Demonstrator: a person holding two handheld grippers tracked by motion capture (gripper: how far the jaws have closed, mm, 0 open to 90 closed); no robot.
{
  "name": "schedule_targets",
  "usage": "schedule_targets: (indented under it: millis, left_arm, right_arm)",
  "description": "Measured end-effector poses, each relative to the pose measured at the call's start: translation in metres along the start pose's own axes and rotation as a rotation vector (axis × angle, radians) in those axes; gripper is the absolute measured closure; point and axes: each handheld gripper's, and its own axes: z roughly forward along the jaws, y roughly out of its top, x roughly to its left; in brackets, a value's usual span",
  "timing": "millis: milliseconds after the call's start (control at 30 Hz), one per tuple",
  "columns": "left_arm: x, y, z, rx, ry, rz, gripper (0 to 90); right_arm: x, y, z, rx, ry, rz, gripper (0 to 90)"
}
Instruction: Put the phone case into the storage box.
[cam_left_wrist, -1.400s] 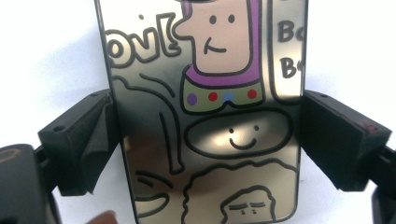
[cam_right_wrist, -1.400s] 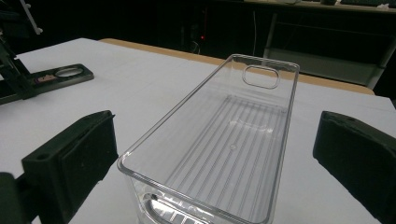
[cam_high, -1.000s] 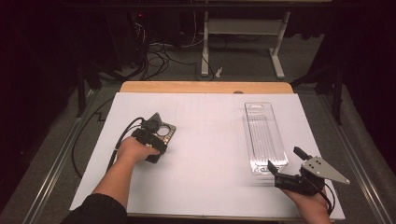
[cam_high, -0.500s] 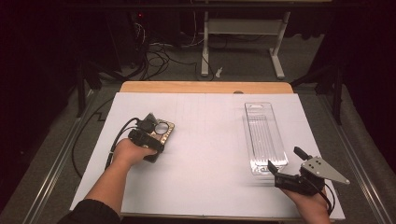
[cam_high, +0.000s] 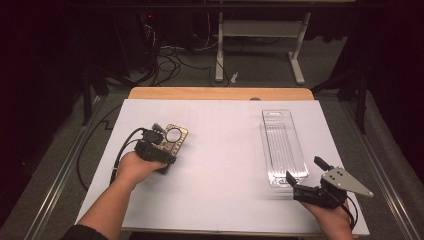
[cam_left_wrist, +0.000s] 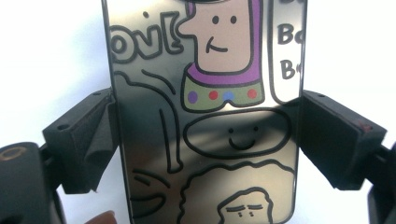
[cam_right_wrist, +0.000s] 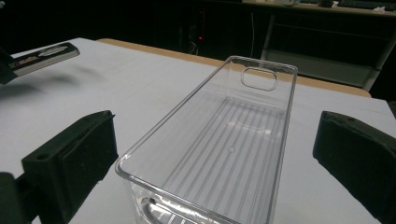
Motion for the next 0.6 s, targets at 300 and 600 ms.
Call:
schedule_targets:
  millis: [300, 600]
  left_arm:
    - [-0.005, -0.009, -0.01, -0.085, -0.008, 0.004, 12.8]
    - [-0.004, -0.02, -0.018, -0.204, -0.044, -0.009, 12.8]
  right_arm:
    - [0.003, 0.001, 0.0, -0.001, 0.0, -0.005, 0.1]
    - [0.002, 0.0, 0.0, 0.0, 0.0, -0.002, 0.1]
